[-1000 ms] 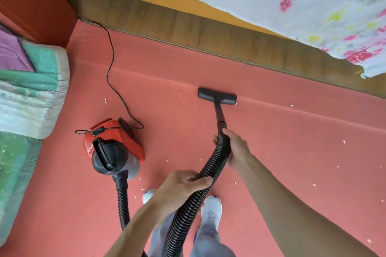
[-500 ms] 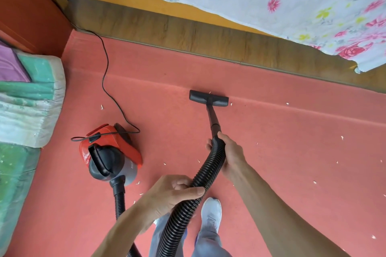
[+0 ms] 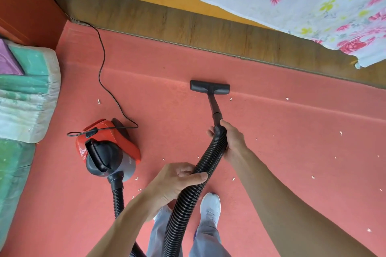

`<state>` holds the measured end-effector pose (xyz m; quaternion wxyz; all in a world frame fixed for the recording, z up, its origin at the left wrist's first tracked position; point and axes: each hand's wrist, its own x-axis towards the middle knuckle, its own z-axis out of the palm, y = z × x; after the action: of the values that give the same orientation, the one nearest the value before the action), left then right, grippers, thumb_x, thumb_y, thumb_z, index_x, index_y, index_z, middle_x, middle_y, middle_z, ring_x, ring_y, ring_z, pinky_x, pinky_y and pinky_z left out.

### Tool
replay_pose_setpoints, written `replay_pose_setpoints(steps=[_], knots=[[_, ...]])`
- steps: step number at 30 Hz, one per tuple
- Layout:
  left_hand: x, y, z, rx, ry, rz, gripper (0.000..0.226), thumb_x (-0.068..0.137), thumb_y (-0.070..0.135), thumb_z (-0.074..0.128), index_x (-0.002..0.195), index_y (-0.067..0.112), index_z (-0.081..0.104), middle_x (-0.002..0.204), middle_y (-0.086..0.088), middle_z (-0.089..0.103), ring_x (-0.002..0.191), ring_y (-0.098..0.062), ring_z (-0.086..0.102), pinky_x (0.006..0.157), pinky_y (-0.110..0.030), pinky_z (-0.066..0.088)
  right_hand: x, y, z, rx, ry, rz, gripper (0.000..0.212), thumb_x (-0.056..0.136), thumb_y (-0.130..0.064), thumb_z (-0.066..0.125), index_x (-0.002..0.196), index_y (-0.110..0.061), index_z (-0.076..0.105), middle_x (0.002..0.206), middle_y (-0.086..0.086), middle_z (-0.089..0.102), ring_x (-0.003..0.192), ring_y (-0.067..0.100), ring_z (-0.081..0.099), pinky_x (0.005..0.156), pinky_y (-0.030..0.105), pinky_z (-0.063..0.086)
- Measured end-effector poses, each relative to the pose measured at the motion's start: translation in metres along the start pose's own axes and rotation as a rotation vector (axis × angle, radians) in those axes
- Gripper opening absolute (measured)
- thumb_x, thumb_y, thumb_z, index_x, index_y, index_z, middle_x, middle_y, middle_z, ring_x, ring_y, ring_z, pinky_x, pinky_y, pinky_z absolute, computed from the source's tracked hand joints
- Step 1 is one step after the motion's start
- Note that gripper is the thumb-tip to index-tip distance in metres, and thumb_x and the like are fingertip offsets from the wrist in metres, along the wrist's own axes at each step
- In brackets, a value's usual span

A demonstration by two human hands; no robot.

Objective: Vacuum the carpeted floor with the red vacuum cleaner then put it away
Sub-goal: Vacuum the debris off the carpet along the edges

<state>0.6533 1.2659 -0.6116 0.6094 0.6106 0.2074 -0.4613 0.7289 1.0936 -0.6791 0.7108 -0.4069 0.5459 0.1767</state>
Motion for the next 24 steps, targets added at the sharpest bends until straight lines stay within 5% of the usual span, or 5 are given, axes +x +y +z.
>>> replay_pose_setpoints(steps=[8,14,19,24], knots=[[-0.009,0.012,0.002,0.124,-0.180,-0.032,0.032,0.083,0.028,0.079,0.101,0.003,0.074,0.104,-0.030,0.070,0.078,-0.030,0.070,0.083,-0.059,0.057,-0.021,0.007,-0.053,0.129,0.038,0.013,0.038,0.093,-0.016,0.062,0.122,0.007,0.054,0.093,0.019,0.066,0.071,0.025,0.068,0.048,0.027,0.055],[0.004,0.013,0.019,0.097,-0.149,-0.037,0.033,0.079,0.031,0.078,0.096,0.003,0.073,0.094,-0.028,0.072,0.076,-0.033,0.071,0.080,-0.058,0.059,-0.007,-0.006,-0.055,0.105,0.093,-0.035,0.040,0.091,-0.016,0.068,0.121,0.007,0.055,0.091,0.021,0.069,0.065,0.025,0.070,0.052,0.030,0.057],[0.013,0.007,0.038,-0.006,-0.076,-0.017,0.013,0.087,0.020,0.075,0.093,0.008,0.074,0.084,-0.016,0.073,0.070,-0.028,0.071,0.077,-0.052,0.060,0.007,-0.021,-0.053,0.070,0.115,-0.038,0.047,0.089,-0.017,0.070,0.126,0.004,0.051,0.097,0.021,0.070,0.067,0.027,0.072,0.053,0.031,0.059],[0.009,0.015,0.040,0.021,-0.084,-0.024,0.029,0.086,0.027,0.073,0.102,0.003,0.073,0.083,-0.017,0.073,0.071,-0.034,0.070,0.074,-0.056,0.058,-0.006,-0.021,-0.070,0.029,0.082,0.004,0.038,0.091,-0.021,0.067,0.120,0.001,0.056,0.100,0.021,0.071,0.072,0.026,0.071,0.056,0.030,0.058]])
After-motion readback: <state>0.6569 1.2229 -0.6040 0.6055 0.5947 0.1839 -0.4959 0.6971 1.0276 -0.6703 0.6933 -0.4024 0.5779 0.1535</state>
